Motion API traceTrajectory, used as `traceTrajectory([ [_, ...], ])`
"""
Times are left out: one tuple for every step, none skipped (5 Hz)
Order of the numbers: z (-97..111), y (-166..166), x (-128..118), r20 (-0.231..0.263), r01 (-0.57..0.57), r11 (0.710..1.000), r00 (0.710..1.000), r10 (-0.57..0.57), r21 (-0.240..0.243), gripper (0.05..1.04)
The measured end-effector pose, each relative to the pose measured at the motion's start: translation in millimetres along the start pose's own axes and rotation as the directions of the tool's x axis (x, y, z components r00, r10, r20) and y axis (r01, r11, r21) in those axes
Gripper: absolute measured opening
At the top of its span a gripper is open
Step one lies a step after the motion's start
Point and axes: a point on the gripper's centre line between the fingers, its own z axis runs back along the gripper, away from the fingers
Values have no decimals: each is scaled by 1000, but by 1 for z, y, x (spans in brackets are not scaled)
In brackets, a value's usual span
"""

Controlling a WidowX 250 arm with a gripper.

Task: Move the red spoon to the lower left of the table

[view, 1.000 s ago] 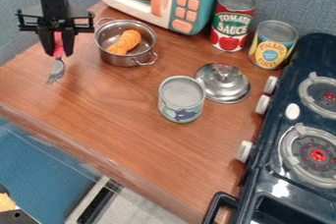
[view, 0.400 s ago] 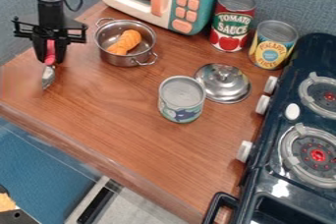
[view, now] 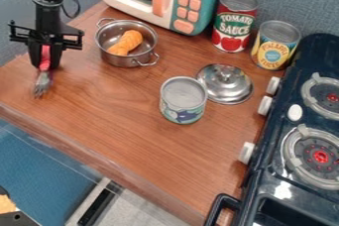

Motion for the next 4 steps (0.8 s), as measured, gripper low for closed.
traceTrajectory([
  [1,0,0,-6,-9,1000,1000,9,1,691],
  [1,-2,-1,-15,-11,1000,1000,11,-24,961],
  [1,-2,-2,-24,-25,999,999,24,-41,1001],
  [12,-7,-6,-39,-10,996,999,6,-91,1001],
])
